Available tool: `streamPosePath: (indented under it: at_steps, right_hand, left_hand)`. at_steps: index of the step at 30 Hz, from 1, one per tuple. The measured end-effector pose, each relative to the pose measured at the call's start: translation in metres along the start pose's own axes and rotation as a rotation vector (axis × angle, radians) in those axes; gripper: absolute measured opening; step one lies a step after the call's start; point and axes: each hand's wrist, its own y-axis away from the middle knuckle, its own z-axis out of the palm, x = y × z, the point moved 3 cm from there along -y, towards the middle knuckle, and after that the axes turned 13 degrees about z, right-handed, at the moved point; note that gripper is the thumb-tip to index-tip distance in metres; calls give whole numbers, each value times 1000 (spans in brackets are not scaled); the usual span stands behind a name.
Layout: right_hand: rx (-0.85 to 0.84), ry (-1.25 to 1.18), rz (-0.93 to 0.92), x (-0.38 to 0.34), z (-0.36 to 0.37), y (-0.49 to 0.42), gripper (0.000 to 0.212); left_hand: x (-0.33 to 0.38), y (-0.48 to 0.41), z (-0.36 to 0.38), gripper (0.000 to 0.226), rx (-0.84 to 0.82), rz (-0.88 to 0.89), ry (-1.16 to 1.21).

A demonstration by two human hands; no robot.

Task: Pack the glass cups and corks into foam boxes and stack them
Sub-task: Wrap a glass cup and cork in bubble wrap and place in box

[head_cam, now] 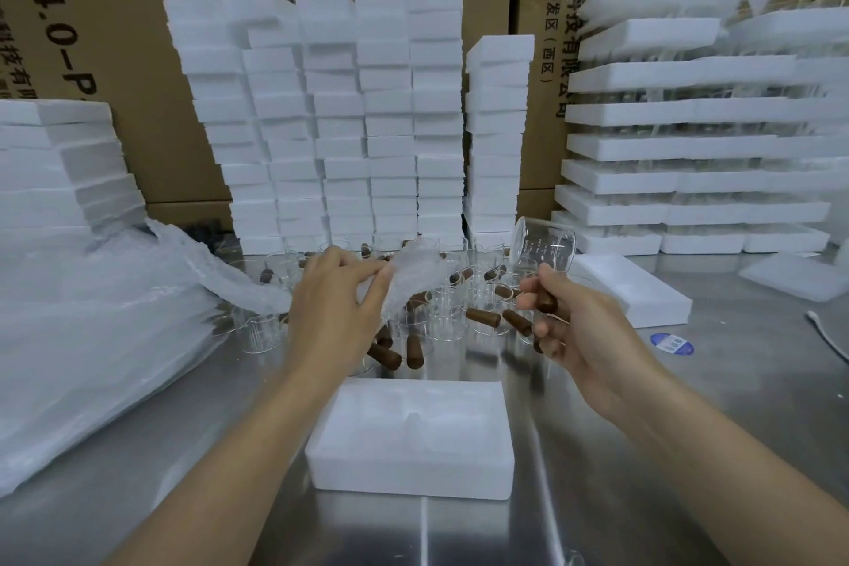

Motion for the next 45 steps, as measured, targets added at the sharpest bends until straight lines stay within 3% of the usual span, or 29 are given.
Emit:
streamPosePath:
  at_steps: [6,12,19,24,27,33,38,42,45]
  right_hand:
    - [-182,124,-110,3,15,8,35]
    - [-328,126,-192,6,27,16,34]
    - [-177,36,-233,1,19,13,39]
    - [-148,28,-289,-5,14,13,41]
    - [-140,31,-296,-5,15,13,43]
    - [30,65,-222,1,9,8,26]
    - [66,56,-202,0,8,7,26]
    - [57,70,-191,1,8,8,26]
    - [40,86,-171,2,10,9,24]
  left_hand:
    - [21,-3,-8,15,128,-72,373]
    - [43,-2,-12,19,181,-42,560]
    - [48,-2,-21,14,273,41,492]
    - [51,1,-34,12,460,345,11]
    - [48,-2,-28,18,288,389,-107]
    - [34,4,-9,33,-229,111,-170]
    - [39,6,-6,26,-204,76,-76]
    - [42,11,10,59,-343,132,-223]
    - [37,10,14,30,-292,129,-281]
